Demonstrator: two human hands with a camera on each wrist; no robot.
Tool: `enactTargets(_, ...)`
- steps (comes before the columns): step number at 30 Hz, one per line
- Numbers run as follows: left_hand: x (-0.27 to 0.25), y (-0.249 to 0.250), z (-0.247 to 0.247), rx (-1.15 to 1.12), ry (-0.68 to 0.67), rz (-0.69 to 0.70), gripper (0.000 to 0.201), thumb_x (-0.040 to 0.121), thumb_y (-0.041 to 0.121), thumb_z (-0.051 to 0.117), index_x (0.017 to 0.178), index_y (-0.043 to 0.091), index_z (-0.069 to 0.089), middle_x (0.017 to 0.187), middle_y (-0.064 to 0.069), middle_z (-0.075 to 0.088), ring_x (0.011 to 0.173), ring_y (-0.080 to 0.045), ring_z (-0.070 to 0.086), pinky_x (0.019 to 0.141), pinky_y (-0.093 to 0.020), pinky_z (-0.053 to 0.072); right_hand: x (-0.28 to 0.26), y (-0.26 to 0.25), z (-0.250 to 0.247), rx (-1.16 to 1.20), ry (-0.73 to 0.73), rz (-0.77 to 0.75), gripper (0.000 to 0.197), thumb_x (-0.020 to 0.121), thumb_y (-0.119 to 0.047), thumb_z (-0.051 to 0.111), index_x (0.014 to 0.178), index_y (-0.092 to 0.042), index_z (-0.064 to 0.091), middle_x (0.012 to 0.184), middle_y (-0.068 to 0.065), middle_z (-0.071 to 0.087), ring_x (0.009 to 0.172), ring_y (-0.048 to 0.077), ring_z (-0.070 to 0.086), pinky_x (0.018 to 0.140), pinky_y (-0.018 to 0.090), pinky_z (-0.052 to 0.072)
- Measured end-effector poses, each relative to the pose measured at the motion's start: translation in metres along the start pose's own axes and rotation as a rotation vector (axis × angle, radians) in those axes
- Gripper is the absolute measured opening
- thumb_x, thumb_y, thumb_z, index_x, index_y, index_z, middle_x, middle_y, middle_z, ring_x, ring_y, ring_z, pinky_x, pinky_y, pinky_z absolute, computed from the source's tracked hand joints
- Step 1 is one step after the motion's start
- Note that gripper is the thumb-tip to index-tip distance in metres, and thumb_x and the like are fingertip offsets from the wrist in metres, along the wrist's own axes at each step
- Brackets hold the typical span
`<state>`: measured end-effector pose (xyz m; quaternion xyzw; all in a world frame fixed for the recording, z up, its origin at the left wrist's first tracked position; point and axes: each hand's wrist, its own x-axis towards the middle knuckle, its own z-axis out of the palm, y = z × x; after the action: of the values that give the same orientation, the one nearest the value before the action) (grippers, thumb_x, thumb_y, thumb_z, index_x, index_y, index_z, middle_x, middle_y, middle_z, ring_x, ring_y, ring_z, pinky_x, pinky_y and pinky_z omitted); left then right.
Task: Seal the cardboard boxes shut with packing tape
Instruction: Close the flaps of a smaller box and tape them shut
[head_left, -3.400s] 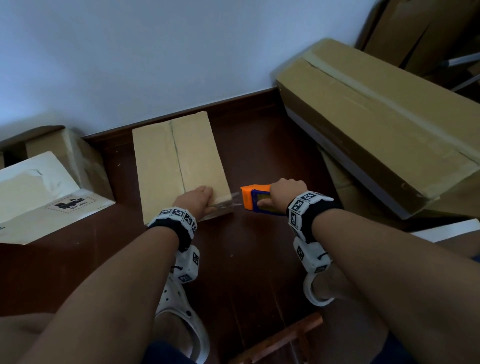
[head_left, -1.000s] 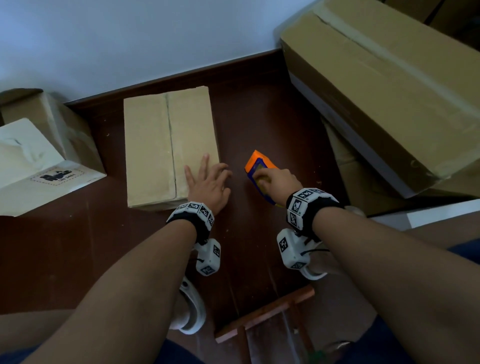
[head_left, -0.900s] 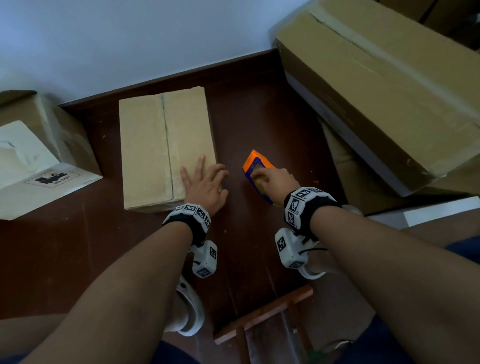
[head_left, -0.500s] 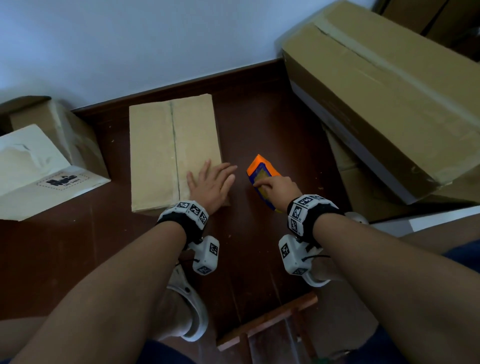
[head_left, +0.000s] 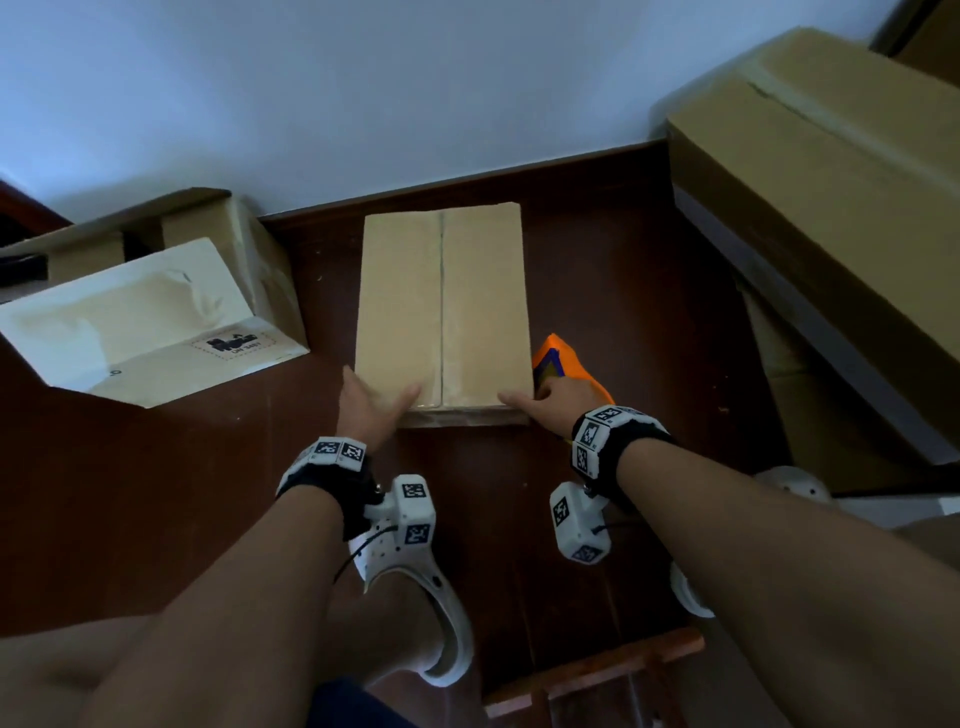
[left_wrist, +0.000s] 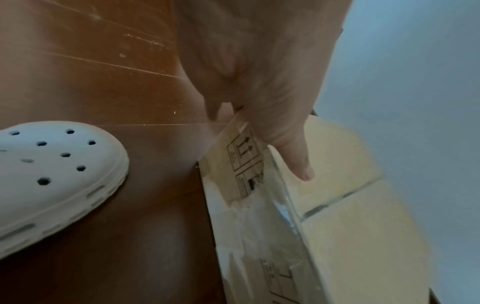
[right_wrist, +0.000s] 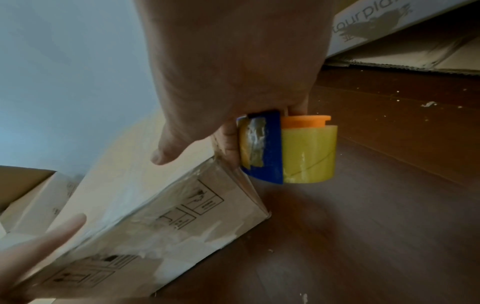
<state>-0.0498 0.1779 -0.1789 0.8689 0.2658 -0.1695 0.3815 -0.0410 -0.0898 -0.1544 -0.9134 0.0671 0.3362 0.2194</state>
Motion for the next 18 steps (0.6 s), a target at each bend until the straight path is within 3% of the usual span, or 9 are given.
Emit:
enactTargets(3,0.007,-0.015,0.002,-0.055,0.015,0.064,0.113,0.071,0.054,0.078,0.153,0.014,0.010,0.154,-0.009,0.029,0.139,-0.026,0.034,0.115,-0.042,0.031,0.007,-0.001,0.002,0.051,-0.023,0.009,0.060,0.083,-0.072,0.046,0.080,-0.013,0.049,0.065,0.003,0.044,0.057,0.016,0.041,0.056,0.030,0.033)
enactTargets(6,0.005,-0.017,0.006,-0.042,0.065,0.125,0.101,0.073,0.050,0.077,0.149,0.014,0.021,0.145,-0.010,0.037,0.132,-0.026,0.040,0.110,-0.041,0.036,0.012,0.003,0.005,0.094,-0.037,0.003,0.054,0.086,-0.066,0.050,0.071,-0.015,0.042,0.061,0.002,0.039,0.053,0.015,0.036,0.052,0.029,0.029)
enactTargets(10,0.002,-0.018,0.009,-0.019,0.109,0.172,0.092,0.079,0.044,0.074,0.147,0.010,0.023,0.140,-0.017,0.036,0.128,-0.031,0.040,0.108,-0.040,0.035,0.011,0.006,0.008,0.098,0.008,-0.063,0.049,0.088,-0.061,0.052,0.070,-0.016,0.041,0.063,0.003,0.040,0.054,0.016,0.038,0.050,0.028,0.028)
enactTargets(14,0.001,-0.013,0.009,-0.021,0.112,0.122,0.080,0.090,0.038,0.064,0.149,0.005,0.021,0.145,-0.019,0.030,0.134,-0.033,0.034,0.111,-0.039,0.029,0.011,0.005,0.005,0.016,0.007,-0.090,0.052,0.089,-0.062,0.049,0.067,-0.015,0.041,0.060,0.003,0.038,0.052,0.018,0.037,0.050,0.030,0.029)
enactTargets(16,0.001,-0.011,0.006,0.000,0.087,0.122,0.075,0.091,0.041,0.061,0.145,0.002,0.026,0.144,-0.020,0.031,0.133,-0.034,0.036,0.110,-0.039,0.031,0.012,0.009,0.001,-0.005,-0.013,-0.075,0.055,0.089,-0.064,0.047,0.064,-0.015,0.040,0.058,0.003,0.036,0.051,0.018,0.036,0.050,0.030,0.028)
enactTargets(18,-0.004,-0.012,0.005,0.117,0.027,0.151,0.091,0.083,0.054,0.065,0.145,0.000,0.023,0.145,-0.020,0.029,0.134,-0.033,0.035,0.111,-0.039,0.031,0.013,0.017,-0.002,-0.016,-0.018,-0.026,0.060,0.088,-0.067,0.044,0.059,-0.015,0.035,0.054,0.002,0.031,0.046,0.017,0.031,0.048,0.029,0.026)
